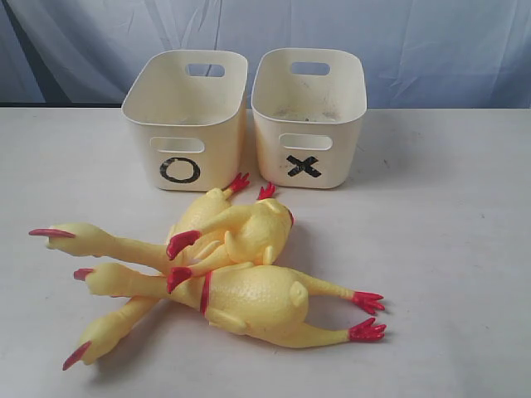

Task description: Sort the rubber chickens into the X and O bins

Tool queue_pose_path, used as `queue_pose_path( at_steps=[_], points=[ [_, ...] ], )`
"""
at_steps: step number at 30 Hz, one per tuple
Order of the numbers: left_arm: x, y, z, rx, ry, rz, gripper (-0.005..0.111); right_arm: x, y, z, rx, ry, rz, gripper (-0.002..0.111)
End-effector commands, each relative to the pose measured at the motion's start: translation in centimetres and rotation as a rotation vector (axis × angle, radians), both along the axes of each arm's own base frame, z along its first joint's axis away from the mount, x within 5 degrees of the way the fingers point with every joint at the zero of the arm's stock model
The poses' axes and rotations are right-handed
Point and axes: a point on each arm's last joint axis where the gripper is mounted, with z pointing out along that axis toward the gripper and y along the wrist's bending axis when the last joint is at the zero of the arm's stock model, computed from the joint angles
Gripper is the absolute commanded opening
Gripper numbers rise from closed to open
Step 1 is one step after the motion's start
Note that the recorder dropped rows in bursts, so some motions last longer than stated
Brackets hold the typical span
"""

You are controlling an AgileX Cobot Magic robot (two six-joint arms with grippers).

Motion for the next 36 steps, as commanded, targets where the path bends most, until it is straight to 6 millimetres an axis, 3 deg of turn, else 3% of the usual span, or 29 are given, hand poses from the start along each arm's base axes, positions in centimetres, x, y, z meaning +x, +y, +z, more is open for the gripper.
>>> queue_pose_path(
  at_steps=[1, 10, 27, 31, 36],
  points=[
    [0.0, 0.0, 0.1, -0.001, -0.014, 0.0, 0.0, 0.0, 0.0, -0.1, 0.004, -0.008, -0.008, -0.001],
    [0.0, 0.0, 0.1, -0.001, -0.014, 0.0, 0.0, 0.2, 0.0, 1.2, 0.207, -0.116, -0.034, -0.001],
    [0.0, 0.0, 0.1, -0.001, -0.014, 0.0, 0.0, 0.2, -0.1, 1.5, 0.227, -0.143, -0.044, -0.001],
    [0.0, 0.0, 0.1, -0.001, -0.014, 0.0, 0.0, 0.2, 0.1, 1.6, 0.445, -0.11, -0.045, -0.001],
    [0.0, 0.0, 0.1, -0.001, -0.014, 0.0, 0.0, 0.2, 0.0, 1.9, 0.537, -0.13, -0.062, -0.001]
  ],
)
